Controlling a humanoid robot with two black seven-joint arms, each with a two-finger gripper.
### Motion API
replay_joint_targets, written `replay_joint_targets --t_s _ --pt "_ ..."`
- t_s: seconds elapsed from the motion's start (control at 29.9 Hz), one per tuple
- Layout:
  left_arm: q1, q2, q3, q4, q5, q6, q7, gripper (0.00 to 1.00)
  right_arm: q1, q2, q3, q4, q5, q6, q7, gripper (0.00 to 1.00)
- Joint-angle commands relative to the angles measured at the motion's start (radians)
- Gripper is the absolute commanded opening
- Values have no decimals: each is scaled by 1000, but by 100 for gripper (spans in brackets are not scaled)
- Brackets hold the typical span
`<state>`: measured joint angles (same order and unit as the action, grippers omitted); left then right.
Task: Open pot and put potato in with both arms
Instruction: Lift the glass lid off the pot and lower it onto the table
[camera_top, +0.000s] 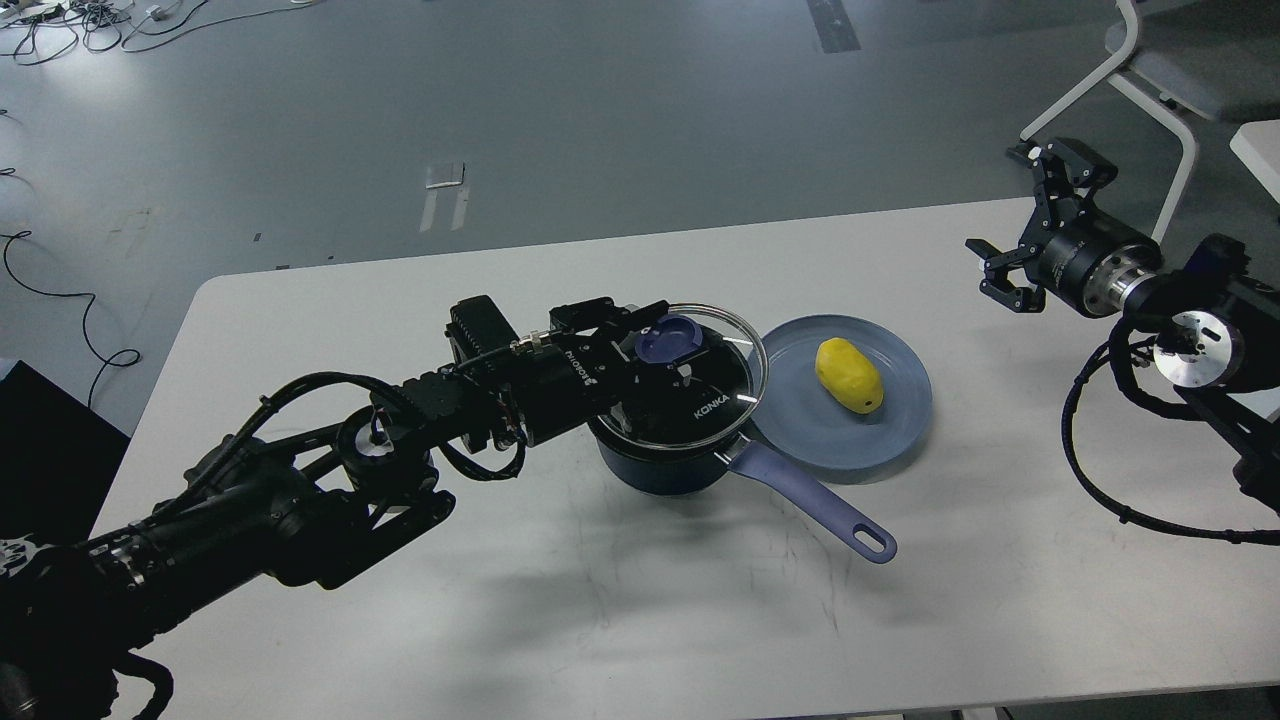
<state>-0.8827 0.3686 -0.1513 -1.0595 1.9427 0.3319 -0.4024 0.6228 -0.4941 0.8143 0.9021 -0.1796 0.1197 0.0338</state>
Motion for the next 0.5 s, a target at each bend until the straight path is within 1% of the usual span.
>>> replay_joint_targets --t_s 0.0,0.1,0.17,0.23,0.27,0.33,0.47 --pt "-36 65 -2 -17 -4 1 1 43 2 0 -1 0 0 0 0 100" --pt "-48 125 -4 -17 -5 6 1 43 3 2 -1 0 0 0 0 100" --pt "-48 189 -7 -17 -7 28 1 43 5 2 -3 1 0 0 0 100" --pt "-45 219 -2 -17 -11 45 1 42 5 2 -3 1 0 0 0 100" --pt "-41 252 4 -16 -15 55 1 42 5 2 -3 0 0 0 0 100" --pt "-30 298 9 -10 -21 59 -1 42 6 2 -3 0 0 0 0 100" --pt "37 368 10 -2 -22 81 -25 42 8 0 -3 0 -1 0 0 100"
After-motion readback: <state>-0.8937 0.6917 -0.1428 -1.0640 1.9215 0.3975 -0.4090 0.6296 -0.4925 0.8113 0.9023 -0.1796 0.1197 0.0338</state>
